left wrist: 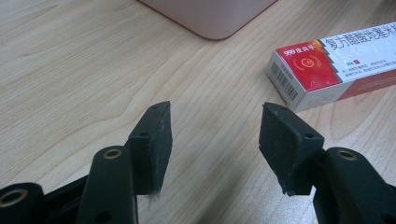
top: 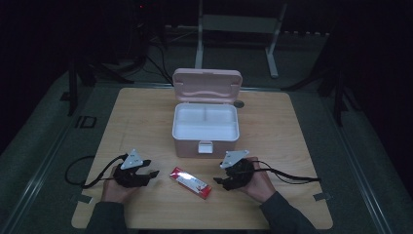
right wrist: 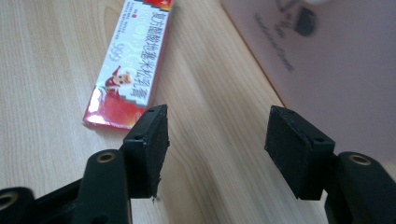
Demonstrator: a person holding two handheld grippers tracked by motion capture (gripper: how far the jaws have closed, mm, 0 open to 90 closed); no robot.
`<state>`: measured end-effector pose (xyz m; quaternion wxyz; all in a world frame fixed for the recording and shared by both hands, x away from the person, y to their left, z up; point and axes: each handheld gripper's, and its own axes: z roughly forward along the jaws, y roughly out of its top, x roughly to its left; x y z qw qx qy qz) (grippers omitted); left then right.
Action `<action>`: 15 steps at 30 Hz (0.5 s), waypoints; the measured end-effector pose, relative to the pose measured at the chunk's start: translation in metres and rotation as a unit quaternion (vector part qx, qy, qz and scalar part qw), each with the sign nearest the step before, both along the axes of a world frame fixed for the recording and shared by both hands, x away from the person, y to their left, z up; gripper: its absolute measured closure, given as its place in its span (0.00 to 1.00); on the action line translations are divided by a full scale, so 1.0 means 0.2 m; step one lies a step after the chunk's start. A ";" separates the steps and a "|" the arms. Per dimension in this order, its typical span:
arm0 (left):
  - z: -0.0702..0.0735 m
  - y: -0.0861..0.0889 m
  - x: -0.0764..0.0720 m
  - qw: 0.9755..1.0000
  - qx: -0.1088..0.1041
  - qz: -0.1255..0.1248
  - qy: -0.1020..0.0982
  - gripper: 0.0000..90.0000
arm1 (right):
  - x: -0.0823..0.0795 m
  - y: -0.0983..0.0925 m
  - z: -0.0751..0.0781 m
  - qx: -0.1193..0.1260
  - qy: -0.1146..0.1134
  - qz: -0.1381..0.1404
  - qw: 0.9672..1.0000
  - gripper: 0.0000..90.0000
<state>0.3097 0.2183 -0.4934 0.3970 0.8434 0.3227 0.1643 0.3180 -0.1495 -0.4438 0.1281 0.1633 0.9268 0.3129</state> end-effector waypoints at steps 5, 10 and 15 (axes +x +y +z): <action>0.00 0.00 0.00 1.000 -0.002 0.001 -0.001 0.50 | 0.02 0.09 0.01 0.019 0.010 0.007 1.000 0.49; 0.00 0.00 0.00 1.000 0.000 0.000 0.001 0.50 | 0.03 0.17 0.01 0.012 0.009 0.020 1.000 0.49; 0.00 0.00 0.00 1.000 -0.001 0.002 -0.002 0.50 | 0.02 0.28 0.00 0.008 0.018 0.038 0.999 0.48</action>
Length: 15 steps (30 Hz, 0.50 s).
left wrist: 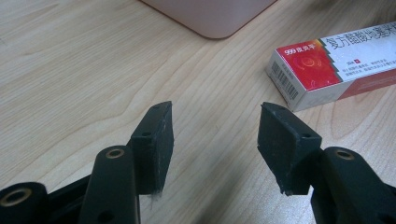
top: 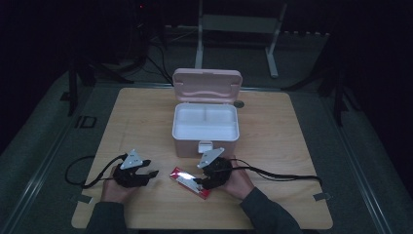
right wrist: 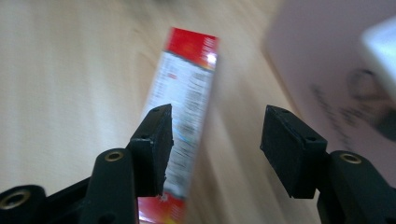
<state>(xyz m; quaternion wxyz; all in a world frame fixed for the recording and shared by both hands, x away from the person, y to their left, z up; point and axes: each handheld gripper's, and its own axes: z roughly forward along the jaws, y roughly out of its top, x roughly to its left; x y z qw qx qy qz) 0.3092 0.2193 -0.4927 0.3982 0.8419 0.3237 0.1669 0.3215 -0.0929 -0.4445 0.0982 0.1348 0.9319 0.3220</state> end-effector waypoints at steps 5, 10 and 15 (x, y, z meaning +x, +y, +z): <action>0.00 0.00 0.00 1.000 0.001 -0.002 0.001 0.50 | 0.00 0.03 -0.04 -0.008 0.013 0.001 1.000 0.48; 0.00 0.00 0.00 1.000 0.002 -0.003 0.002 0.50 | 0.00 0.06 -0.08 0.012 0.033 -0.001 0.999 0.49; 0.00 -0.01 0.00 1.000 0.003 -0.004 0.004 0.50 | 0.00 0.07 -0.11 0.028 0.046 -0.002 0.999 0.47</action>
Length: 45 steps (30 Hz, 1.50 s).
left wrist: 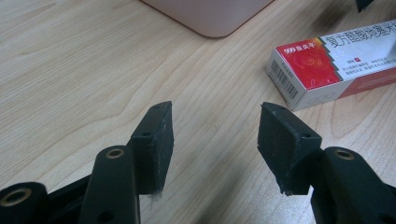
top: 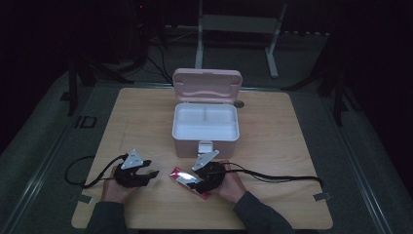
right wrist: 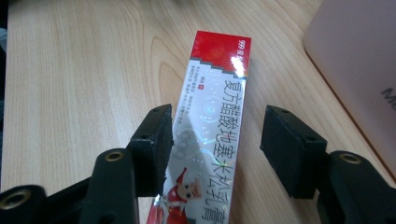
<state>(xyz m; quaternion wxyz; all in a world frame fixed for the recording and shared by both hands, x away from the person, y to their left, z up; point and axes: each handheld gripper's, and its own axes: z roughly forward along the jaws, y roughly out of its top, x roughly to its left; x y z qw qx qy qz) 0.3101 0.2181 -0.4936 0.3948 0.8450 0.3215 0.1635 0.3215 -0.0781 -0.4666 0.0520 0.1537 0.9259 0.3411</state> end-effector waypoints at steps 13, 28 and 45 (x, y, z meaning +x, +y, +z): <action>0.00 0.00 0.00 1.000 0.003 -0.001 0.000 0.50 | 0.02 0.03 -0.07 -0.005 0.004 0.001 1.000 0.53; 0.00 0.00 0.00 1.000 0.000 0.000 -0.001 0.51 | 0.02 -0.03 -0.06 -0.053 -0.030 -0.011 0.998 0.57; 0.00 0.00 0.00 1.000 0.000 -0.001 0.001 0.51 | 0.01 -0.54 -0.01 -0.059 -0.019 -0.104 0.993 0.57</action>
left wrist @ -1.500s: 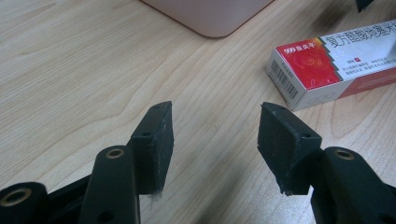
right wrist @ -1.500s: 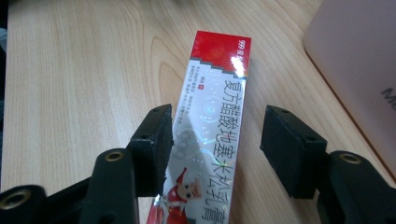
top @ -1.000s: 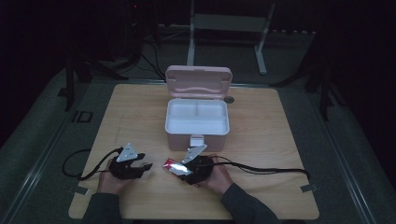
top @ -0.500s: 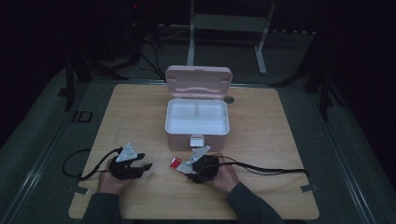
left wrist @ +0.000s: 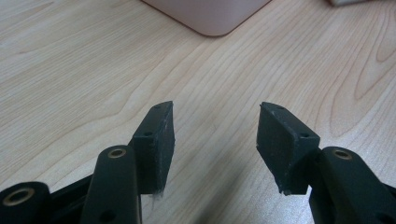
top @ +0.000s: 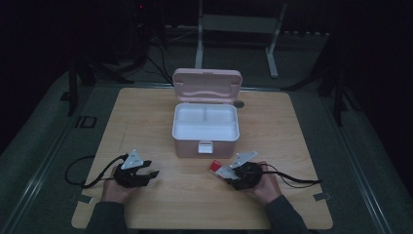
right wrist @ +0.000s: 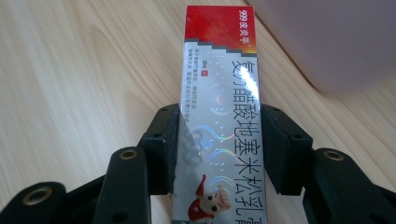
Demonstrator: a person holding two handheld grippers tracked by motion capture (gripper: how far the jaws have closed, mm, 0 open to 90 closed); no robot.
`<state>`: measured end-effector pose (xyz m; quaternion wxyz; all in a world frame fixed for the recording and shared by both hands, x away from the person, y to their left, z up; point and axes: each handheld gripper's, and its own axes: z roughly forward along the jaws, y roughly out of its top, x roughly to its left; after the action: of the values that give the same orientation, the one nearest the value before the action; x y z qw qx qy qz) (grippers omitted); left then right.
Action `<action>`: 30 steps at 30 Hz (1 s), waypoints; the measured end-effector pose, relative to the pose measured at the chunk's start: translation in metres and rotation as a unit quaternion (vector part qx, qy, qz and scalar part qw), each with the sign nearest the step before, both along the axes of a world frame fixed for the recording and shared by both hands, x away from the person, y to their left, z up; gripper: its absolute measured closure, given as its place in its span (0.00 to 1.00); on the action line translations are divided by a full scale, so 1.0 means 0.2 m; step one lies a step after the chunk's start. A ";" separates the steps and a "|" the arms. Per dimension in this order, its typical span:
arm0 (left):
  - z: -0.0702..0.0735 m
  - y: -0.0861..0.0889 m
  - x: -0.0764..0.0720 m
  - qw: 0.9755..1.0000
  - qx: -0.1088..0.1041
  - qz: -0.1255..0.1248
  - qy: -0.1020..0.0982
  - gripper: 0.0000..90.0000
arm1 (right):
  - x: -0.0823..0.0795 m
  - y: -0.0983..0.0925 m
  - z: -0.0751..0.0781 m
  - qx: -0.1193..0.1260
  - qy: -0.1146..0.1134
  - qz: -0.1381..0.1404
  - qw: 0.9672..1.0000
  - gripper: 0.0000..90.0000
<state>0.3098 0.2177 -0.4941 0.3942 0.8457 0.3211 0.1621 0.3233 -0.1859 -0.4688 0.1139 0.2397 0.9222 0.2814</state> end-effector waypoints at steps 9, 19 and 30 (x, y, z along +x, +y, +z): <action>-0.01 0.00 0.00 1.000 0.002 -0.002 0.002 0.52 | -0.02 -0.44 0.02 0.005 -0.008 -0.101 0.995 0.57; -0.01 -0.01 0.00 1.000 0.002 -0.001 0.003 0.52 | -0.01 -0.62 0.03 0.016 -0.014 -0.147 0.989 0.57; -0.01 -0.01 0.00 1.000 0.001 -0.001 0.003 0.52 | 0.00 -0.65 -0.02 0.005 -0.004 -0.154 0.988 0.55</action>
<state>0.3100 0.2164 -0.4956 0.3923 0.8471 0.3212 0.1593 0.3226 -0.3153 -0.4720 0.1578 0.3780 0.8725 0.2663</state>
